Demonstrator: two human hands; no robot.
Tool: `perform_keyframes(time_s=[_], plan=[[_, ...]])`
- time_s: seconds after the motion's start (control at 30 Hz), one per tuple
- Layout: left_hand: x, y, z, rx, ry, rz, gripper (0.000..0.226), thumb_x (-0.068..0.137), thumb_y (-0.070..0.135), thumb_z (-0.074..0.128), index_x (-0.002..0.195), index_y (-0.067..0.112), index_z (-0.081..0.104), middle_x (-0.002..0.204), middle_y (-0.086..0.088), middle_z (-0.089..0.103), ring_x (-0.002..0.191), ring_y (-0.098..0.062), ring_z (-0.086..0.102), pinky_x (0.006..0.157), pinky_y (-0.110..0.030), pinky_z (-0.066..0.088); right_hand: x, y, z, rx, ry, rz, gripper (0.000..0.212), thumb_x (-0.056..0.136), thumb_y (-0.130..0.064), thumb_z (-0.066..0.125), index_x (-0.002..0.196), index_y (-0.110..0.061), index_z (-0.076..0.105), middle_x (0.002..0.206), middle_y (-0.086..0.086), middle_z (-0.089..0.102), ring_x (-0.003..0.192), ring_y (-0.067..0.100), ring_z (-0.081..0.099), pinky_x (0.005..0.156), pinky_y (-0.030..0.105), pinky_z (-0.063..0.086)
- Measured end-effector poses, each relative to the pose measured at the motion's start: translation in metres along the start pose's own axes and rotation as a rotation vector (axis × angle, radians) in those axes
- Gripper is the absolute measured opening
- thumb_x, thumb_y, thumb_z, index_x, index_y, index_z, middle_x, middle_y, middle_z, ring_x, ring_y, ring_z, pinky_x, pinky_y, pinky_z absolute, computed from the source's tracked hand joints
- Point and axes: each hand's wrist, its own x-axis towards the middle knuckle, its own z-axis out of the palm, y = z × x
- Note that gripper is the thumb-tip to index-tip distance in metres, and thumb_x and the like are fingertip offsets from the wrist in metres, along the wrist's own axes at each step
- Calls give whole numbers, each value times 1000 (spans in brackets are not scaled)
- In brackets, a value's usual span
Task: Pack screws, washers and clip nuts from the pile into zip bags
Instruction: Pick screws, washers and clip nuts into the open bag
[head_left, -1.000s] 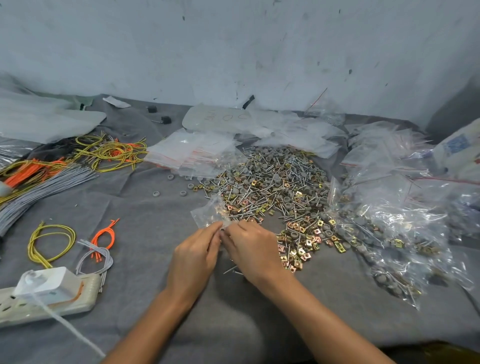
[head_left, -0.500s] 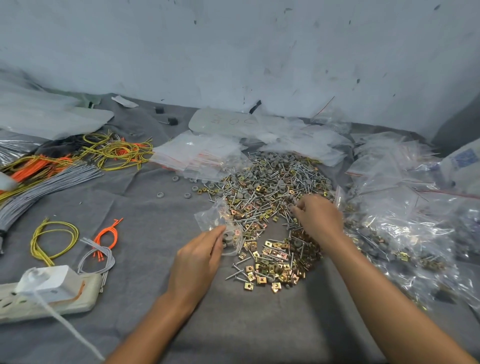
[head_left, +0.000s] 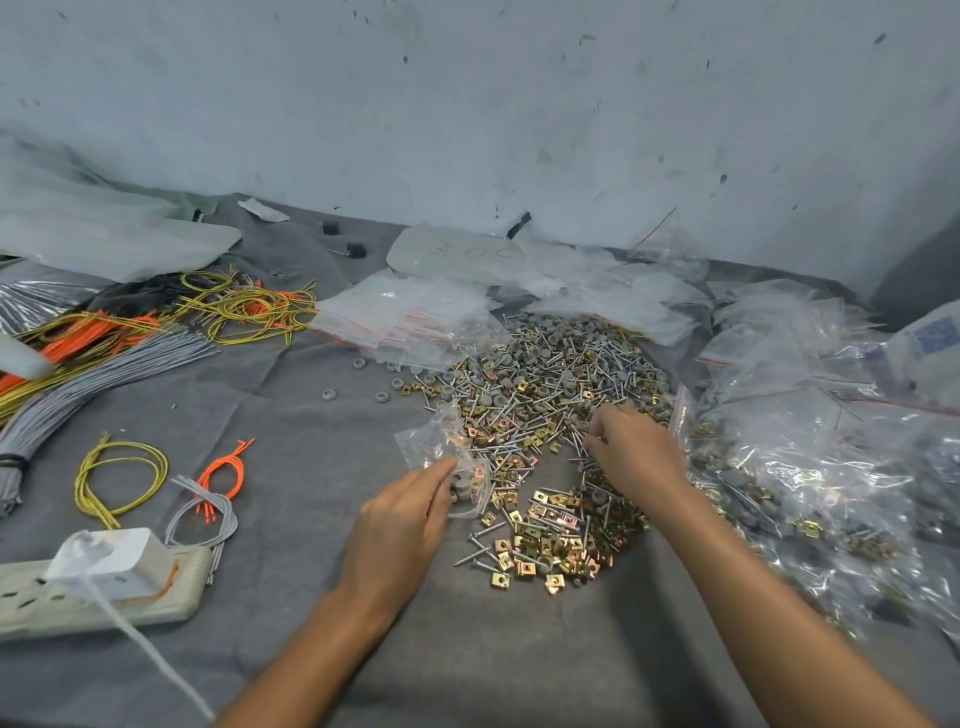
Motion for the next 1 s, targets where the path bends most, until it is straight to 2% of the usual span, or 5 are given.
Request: perform_keyframes(time_s=[0.2,0.37,0.53,0.73,1.0], plan=[[0,-1,1,-7,-3,-17,30,90,7,72,120,10,72,114,-3,74,98,-19,73,82,-35,60,-57,-54,-8,435,-9,-183,12,96,-39,62,86,-38,55,87,-21,54,78,-6,52,64,14,38],[-1,-2,3,4,2,-40,27,91,7,70,118,10,73,113,-3,75,96,-22,73,82,-34,54,-86,-94,16,387,40,-374,7,97,-36,62,95,-29,59,87,-18,50,82,5,48,70,26,32],[0,0,4,14,9,-30,28,91,14,62,115,8,74,111,-4,75,94,-22,73,82,-29,50,-83,-106,35,230,88,-400,17,101,-35,53,101,-20,62,102,-3,65,98,24,59,74,39,45],[1,1,2,2,-2,-47,27,92,13,63,116,8,74,110,-5,76,93,-23,74,78,-35,56,-82,-109,40,189,86,-385,25,105,-37,43,108,-23,64,105,-3,67,100,25,62,75,41,48],[2,0,1,-22,31,-69,24,94,9,67,117,9,73,112,-3,75,95,-21,73,79,-34,57,-104,-69,23,352,204,-278,8,97,-26,64,100,-25,71,91,-9,69,82,17,63,70,35,51]])
